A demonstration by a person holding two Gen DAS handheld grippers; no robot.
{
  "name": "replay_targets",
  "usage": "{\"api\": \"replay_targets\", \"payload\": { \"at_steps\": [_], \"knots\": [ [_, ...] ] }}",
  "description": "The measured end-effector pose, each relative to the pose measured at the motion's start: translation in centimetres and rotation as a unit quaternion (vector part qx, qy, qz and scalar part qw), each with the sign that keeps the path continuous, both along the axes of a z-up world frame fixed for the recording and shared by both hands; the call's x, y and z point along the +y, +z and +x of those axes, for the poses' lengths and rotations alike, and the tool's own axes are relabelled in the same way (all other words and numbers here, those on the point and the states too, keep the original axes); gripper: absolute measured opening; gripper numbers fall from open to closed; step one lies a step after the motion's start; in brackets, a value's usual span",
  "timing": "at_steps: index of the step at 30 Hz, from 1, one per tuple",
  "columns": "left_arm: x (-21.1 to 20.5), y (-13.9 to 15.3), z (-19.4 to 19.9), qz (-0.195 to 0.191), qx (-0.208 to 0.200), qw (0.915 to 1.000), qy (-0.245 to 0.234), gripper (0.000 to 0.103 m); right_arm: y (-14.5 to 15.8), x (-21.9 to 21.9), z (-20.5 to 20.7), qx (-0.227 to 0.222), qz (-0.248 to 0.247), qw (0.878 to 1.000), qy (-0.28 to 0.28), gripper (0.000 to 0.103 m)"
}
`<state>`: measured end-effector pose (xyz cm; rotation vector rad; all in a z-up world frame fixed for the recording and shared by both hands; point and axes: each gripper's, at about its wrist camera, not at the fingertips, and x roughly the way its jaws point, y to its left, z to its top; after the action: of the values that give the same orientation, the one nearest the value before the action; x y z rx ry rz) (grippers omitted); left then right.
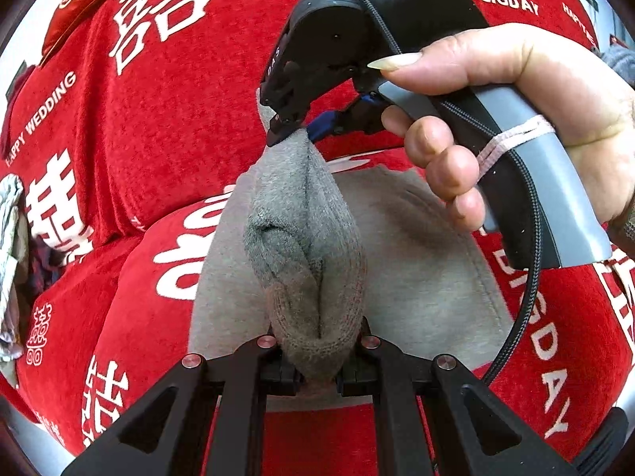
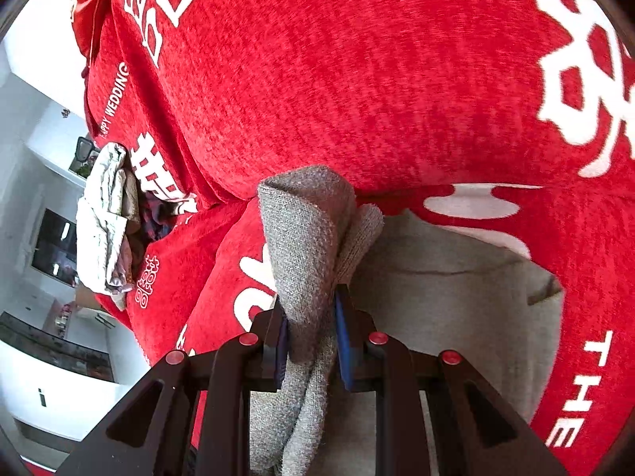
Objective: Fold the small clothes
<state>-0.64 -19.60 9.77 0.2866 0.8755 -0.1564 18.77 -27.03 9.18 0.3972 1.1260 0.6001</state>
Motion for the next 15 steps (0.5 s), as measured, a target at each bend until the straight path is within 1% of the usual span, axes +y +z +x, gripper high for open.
{"api": "replay_targets", "payload": {
  "at_steps": [15],
  "knots": [
    [-5.7,-0.9,-1.2,0.034,-0.001,0.9984,-0.045,0.012,-0.9,-6.5,-1.5,-0.008,0.022,0.999,-0.029,0.022]
  ]
}}
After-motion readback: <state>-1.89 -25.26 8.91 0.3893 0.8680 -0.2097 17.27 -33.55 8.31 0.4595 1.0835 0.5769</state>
